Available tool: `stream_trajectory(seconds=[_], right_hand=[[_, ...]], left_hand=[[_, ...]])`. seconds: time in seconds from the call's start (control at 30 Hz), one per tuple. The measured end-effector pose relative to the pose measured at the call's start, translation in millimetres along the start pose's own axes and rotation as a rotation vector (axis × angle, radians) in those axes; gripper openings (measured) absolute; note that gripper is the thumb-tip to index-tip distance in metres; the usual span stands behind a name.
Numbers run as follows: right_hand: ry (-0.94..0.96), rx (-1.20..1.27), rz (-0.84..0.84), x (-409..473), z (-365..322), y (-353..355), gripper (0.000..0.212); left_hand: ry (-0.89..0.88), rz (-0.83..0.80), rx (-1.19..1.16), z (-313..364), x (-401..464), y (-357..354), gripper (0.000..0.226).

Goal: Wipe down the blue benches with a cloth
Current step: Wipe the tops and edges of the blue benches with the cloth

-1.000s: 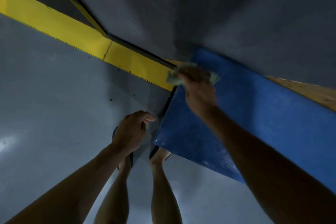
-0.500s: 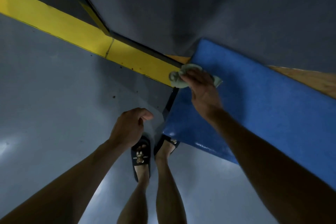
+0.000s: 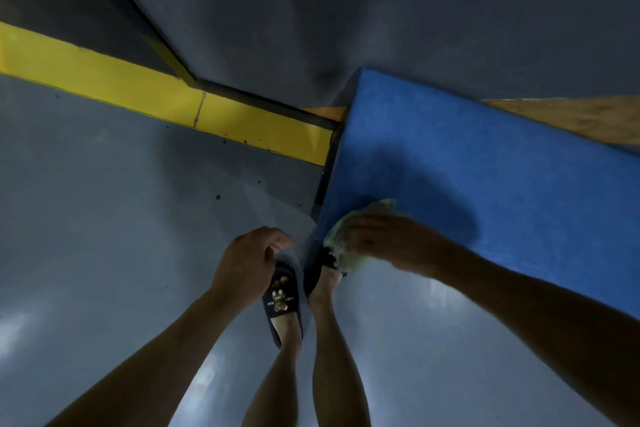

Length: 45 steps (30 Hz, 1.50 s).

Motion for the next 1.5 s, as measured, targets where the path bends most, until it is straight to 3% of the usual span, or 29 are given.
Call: stream_trajectory(seconds=[0.17,0.23,0.3,0.43,0.53,0.67,0.8,0.87,0.93,1.03,1.13,1.2,1.27,1.33,1.4,1.5], right_hand=[[-0.666,0.019,0.318,4.1,32.2,4.3,0.052],[-0.793,0.089,0.396,18.3,17.1,-18.4,0.048],[-0.727,0.129,0.380,29.1,-14.3,-46.3,0.043],[-0.367,0.051,0.165,2.8,-61.7,-67.4,0.042],[-0.373,0.005,0.154,-42.3,-57.9,-55.5,0.047],[-0.724,0.029,0.346,-99.7,-56.2,-35.0,0.055],[-1.429,0.014,0.689,-130.8,-42.1,-29.2,0.049],[-1.627,-0.013,0.873,-116.1,-43.1,-40.5,0.047],[-1.558,-0.043,0.914,-79.4,-53.3,-57.2,0.047],[-1.174,-0.009,0.659,-23.2,-70.2,-76.3,0.056],[-0.734,0.002,0.391,11.0,-58.0,-75.9,0.051],[-0.453,-0.040,0.285,25.4,-31.8,-63.1,0.043],[-0.323,-0.077,0.220,39.9,7.4,-48.6,0.040],[-0.411,-0.107,0.211,59.1,58.9,-36.5,0.042],[-0.703,-0.136,0.184,74.5,108.1,-22.0,0.057],[-0.979,-0.115,0.293,78.3,112.5,-15.2,0.060]], left_hand=[[-0.010,-0.007,0.000,8.5,-0.1,-4.9,0.048],[-0.035,-0.001,0.013,11.6,-0.4,-6.8,0.048],[-0.082,0.006,0.025,13.6,-0.3,-8.4,0.047],[-0.097,-0.032,0.069,12.6,-0.2,-9.6,0.046],[-0.113,-0.050,0.071,12.5,-0.5,-9.5,0.043],[-0.168,-0.053,0.083,15.2,0.2,-13.5,0.037],[-0.129,-0.083,0.097,17.4,1.4,-19.2,0.037],[-0.121,-0.080,0.090,18.1,1.8,-20.7,0.038],[-0.116,-0.078,0.090,17.0,2.2,-20.6,0.038],[-0.113,-0.070,0.082,13.6,3.5,-17.8,0.038],[-0.113,-0.034,0.063,10.6,5.5,-14.8,0.041],[-0.083,-0.025,0.076,9.8,8.7,-13.2,0.043],[-0.058,-0.014,0.072,9.4,12.7,-11.0,0.045],[-0.068,0.001,0.061,9.9,15.0,-7.4,0.044],[-0.079,-0.004,0.048,12.6,16.0,-5.0,0.044],[-0.059,-0.006,0.045,19.3,22.1,-4.7,0.043]])
Point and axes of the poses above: each hand's wrist, its own x-axis towards the middle knuckle, its own y-axis out of the back of the hand, z = x × y, the point moved 1 cm from there along x, towards the middle knuckle, and after that the axes turned 14 degrees about z, right-handed, at the moved point
